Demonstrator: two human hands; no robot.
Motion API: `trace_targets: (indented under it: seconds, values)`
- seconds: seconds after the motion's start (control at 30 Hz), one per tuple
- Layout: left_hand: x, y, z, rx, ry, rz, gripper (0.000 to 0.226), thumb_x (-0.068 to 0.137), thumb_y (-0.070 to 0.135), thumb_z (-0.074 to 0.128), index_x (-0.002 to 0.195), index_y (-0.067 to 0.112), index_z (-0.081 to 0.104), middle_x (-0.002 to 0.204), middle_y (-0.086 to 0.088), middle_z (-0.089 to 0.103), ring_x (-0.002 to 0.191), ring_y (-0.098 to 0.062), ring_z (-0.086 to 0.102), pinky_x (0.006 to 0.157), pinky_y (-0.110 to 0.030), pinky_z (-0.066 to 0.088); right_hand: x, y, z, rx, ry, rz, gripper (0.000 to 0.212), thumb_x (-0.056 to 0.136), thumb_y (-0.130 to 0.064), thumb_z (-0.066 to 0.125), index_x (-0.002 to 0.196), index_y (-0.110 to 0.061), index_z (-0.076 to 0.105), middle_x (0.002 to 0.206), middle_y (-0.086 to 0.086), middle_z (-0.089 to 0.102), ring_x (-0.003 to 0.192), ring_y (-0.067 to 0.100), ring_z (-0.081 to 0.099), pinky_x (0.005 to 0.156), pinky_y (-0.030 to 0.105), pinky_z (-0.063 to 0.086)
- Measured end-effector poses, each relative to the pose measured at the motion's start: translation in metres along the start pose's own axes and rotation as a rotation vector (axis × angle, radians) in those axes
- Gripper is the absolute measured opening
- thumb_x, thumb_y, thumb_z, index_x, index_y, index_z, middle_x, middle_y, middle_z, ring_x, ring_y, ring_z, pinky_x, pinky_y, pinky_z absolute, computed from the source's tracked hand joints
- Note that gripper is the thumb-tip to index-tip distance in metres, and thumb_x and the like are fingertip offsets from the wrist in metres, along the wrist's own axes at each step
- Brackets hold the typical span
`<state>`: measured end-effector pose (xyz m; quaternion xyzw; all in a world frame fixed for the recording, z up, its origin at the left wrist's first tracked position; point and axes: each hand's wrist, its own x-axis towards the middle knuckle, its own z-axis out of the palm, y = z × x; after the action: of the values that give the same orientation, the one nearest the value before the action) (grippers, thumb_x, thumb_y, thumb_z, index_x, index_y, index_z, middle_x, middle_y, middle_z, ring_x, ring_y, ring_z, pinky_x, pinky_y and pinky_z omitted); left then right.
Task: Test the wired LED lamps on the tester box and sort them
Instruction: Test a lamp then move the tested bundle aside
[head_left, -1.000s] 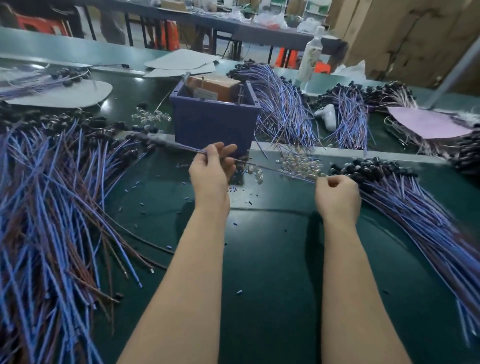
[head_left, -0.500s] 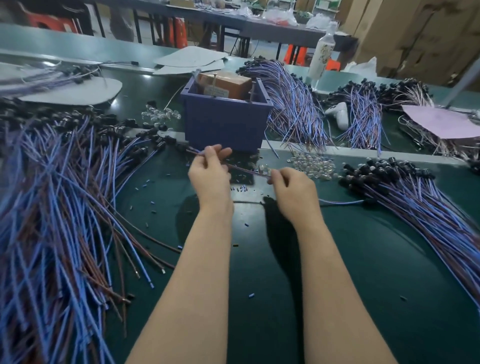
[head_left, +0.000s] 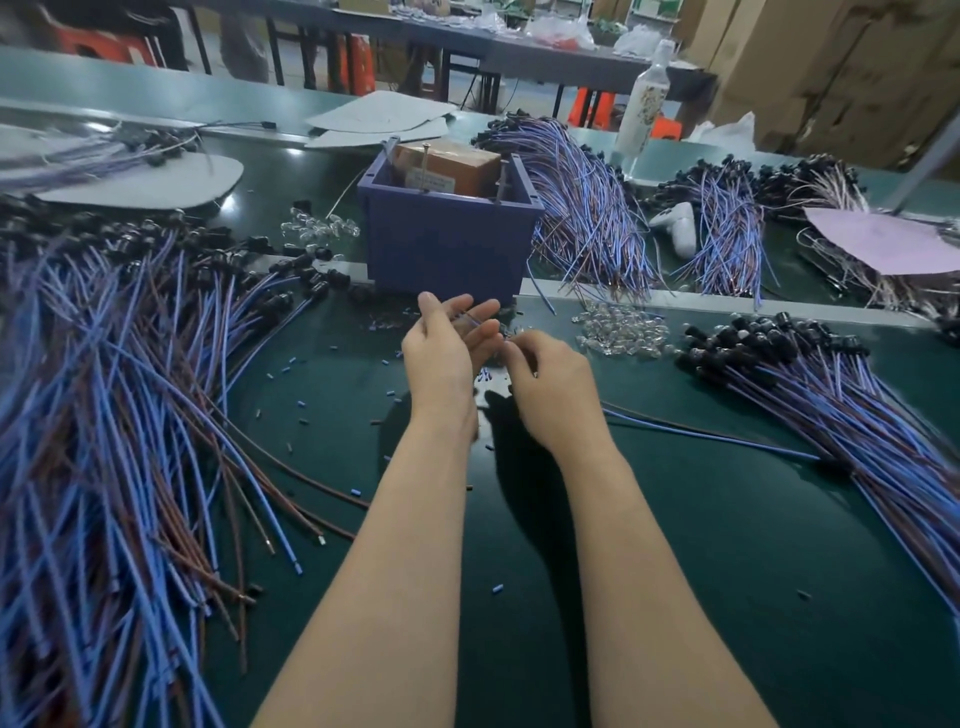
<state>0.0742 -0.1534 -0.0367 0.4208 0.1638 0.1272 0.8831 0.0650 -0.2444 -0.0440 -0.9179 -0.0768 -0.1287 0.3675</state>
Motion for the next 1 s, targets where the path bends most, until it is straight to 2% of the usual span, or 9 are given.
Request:
trace_targets:
  seconds: [0.2, 0.33, 0.43, 0.6, 0.7, 0.8, 0.9, 0.97, 1.0]
  values:
    - [-0.006, -0.005, 0.002, 0.147, -0.053, 0.023, 0.022, 0.099, 0.017, 0.047, 0.081, 0.009, 0.058, 0.075, -0.002, 0.069, 0.043, -0.002, 0.053, 0.053, -0.017, 0.051, -0.001, 0.002, 0.0, 0.028, 0.012, 0.018, 0.022, 0.097, -0.022, 0.048, 0.097, -0.01, 0.067, 0.093, 0.01, 0.069, 0.087, 0.028, 0.057, 0.069, 0.031, 0.034]
    - [-0.007, -0.006, 0.002, 0.212, -0.04, 0.046, 0.02, 0.098, 0.009, 0.047, 0.082, 0.007, 0.058, 0.075, -0.004, 0.068, 0.042, 0.0, 0.054, 0.053, -0.015, 0.051, 0.0, 0.002, -0.001, 0.023, -0.003, 0.006, 0.023, 0.097, -0.024, 0.049, 0.099, -0.011, 0.067, 0.09, 0.008, 0.068, 0.083, 0.025, 0.056, 0.067, 0.03, 0.034]
    - [-0.006, -0.004, 0.001, 0.147, 0.003, 0.036, 0.024, 0.099, 0.012, 0.046, 0.079, 0.007, 0.058, 0.074, -0.005, 0.068, 0.043, 0.001, 0.053, 0.053, -0.014, 0.05, -0.002, 0.001, -0.004, 0.058, -0.003, -0.017, 0.021, 0.096, -0.023, 0.051, 0.093, -0.01, 0.068, 0.071, -0.002, 0.057, 0.072, 0.018, 0.048, 0.06, 0.024, 0.026]
    - [-0.007, -0.005, 0.001, 0.042, 0.071, 0.037, 0.025, 0.1, 0.013, 0.046, 0.078, 0.009, 0.058, 0.071, -0.002, 0.068, 0.042, 0.001, 0.051, 0.048, -0.013, 0.047, -0.003, -0.003, -0.004, 0.07, -0.043, -0.069, 0.02, 0.095, -0.019, 0.052, 0.092, -0.008, 0.069, 0.073, -0.003, 0.055, 0.072, 0.015, 0.047, 0.061, 0.021, 0.027]
    - [0.009, 0.011, -0.013, -0.068, 0.239, 0.125, 0.027, 0.101, 0.015, 0.042, 0.077, 0.013, 0.055, 0.062, 0.005, 0.068, 0.041, 0.003, 0.051, 0.044, -0.011, 0.043, -0.004, 0.007, -0.01, 0.05, -0.028, 0.008, 0.021, 0.095, -0.019, 0.051, 0.088, -0.008, 0.069, 0.062, -0.009, 0.049, 0.069, 0.016, 0.044, 0.061, 0.024, 0.025]
    - [0.017, 0.014, -0.021, 0.064, 0.348, 0.204, 0.018, 0.099, 0.008, 0.042, 0.096, 0.004, 0.059, 0.084, -0.001, 0.065, 0.051, 0.0, 0.056, 0.053, -0.016, 0.05, -0.002, 0.008, -0.012, 0.103, 0.074, 0.066, 0.025, 0.097, -0.018, 0.048, 0.092, -0.006, 0.068, 0.062, -0.008, 0.051, 0.069, 0.017, 0.046, 0.061, 0.026, 0.025]
    - [0.003, 0.001, -0.012, 0.523, 0.268, 0.349, 0.046, 0.091, 0.006, 0.053, 0.136, 0.009, 0.046, 0.131, -0.005, 0.043, 0.074, -0.015, 0.057, 0.09, -0.033, 0.05, 0.0, -0.001, -0.003, 0.149, 0.102, 0.036, 0.026, 0.098, -0.012, 0.043, 0.108, -0.005, 0.065, 0.095, 0.007, 0.066, 0.089, 0.021, 0.053, 0.072, 0.023, 0.032]
    - [-0.004, -0.003, -0.007, 0.769, 0.188, 0.523, 0.048, 0.09, 0.017, 0.059, 0.136, 0.016, 0.047, 0.143, -0.008, 0.028, 0.094, -0.028, 0.058, 0.095, -0.035, 0.046, -0.001, -0.002, -0.002, 0.205, 0.121, 0.028, 0.025, 0.097, -0.009, 0.043, 0.113, -0.007, 0.062, 0.102, 0.008, 0.065, 0.091, 0.017, 0.053, 0.076, 0.021, 0.034]
    - [-0.006, -0.003, -0.005, 0.798, 0.135, 0.581, 0.041, 0.09, 0.021, 0.06, 0.13, 0.015, 0.054, 0.136, -0.006, 0.037, 0.1, -0.03, 0.058, 0.095, -0.037, 0.046, -0.001, -0.002, -0.003, 0.257, 0.139, 0.029, 0.022, 0.096, -0.008, 0.044, 0.11, -0.009, 0.061, 0.096, 0.006, 0.064, 0.087, 0.015, 0.053, 0.076, 0.021, 0.037]
